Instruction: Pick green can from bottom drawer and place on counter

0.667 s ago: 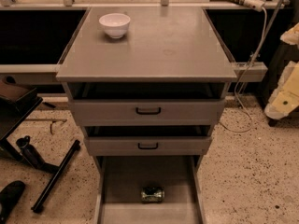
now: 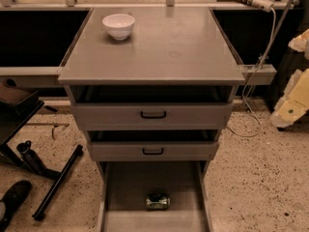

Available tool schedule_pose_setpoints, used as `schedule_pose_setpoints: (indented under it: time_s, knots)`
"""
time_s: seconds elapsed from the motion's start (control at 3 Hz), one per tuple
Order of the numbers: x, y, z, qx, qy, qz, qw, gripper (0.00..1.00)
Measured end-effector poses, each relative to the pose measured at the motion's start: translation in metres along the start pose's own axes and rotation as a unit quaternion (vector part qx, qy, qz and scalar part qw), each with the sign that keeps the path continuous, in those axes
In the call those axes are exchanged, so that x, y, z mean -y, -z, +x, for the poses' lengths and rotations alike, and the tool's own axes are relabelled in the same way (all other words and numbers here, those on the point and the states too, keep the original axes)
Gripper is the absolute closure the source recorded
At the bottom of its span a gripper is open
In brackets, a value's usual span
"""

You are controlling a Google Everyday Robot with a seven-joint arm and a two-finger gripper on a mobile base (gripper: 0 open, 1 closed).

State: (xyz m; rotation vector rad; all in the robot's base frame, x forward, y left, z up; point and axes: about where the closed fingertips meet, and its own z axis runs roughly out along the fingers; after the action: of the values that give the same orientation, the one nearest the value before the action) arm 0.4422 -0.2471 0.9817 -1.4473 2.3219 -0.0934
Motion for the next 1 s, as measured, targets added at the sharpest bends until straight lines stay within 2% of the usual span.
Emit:
schedule_pose_setpoints:
  time_s: [0.33,0.67,1.0]
  knots:
    - [-0.014,-0.043,0.011,0.017,-0.018,-0.011,0.9996,0.0]
    - [-0.035,-0.123,0.034,0.023,-0.045,-0.032,0.9982,0.0]
    - [-0.061,-0.205,0.056,0.038,-0.078,-0.055,0.9947,0.0]
